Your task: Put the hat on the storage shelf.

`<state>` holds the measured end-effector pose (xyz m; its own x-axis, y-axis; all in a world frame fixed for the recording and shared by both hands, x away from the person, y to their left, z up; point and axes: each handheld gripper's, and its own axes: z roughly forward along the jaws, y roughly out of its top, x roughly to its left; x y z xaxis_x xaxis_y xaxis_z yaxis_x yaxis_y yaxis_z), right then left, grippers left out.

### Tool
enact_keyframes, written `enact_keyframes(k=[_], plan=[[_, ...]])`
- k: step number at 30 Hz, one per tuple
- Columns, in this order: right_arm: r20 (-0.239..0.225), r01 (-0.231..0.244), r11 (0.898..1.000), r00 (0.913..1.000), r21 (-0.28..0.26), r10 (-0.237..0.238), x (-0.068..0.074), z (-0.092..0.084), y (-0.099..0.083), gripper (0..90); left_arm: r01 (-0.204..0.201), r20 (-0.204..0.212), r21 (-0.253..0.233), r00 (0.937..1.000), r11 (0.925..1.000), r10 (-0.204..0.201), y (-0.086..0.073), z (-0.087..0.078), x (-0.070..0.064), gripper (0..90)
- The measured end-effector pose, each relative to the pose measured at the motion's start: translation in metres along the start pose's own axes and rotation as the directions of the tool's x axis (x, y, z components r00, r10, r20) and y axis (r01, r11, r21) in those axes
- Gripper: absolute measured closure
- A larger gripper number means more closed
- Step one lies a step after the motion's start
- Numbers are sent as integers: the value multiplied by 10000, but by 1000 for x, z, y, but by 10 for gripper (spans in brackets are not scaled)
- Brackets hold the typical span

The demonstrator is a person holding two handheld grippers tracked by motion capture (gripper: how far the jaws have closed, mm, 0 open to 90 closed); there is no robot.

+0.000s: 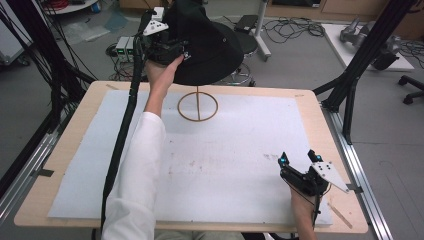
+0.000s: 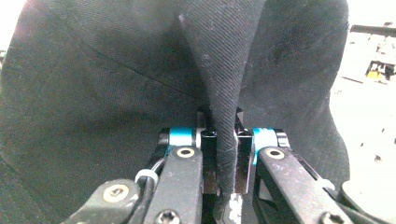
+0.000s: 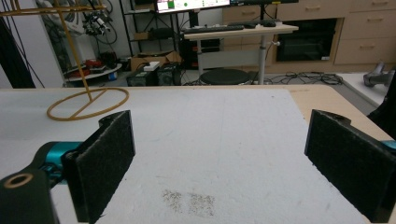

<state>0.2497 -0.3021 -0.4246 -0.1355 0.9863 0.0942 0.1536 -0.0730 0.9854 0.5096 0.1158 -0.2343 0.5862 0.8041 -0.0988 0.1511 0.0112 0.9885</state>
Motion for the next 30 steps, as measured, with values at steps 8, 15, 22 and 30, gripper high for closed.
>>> enact_keyframes(k=[8,15,22,30], plan=[[51,-86,9999,10000,61,85,-2,2,-1,74,-40,286,844,9996,9964,16,-5,4,3,857],[74,-168,9998,9998,62,167,-2,3,-1,74,202,307,1333,9992,9909,-245,-10,8,7,841],[59,-185,9998,9998,51,185,-1,5,-1,74,53,317,1552,9994,9879,-104,-14,10,5,840],[41,-223,9997,9997,29,223,-1,5,0,74,413,307,1457,9985,9885,-462,-17,9,5,823]])
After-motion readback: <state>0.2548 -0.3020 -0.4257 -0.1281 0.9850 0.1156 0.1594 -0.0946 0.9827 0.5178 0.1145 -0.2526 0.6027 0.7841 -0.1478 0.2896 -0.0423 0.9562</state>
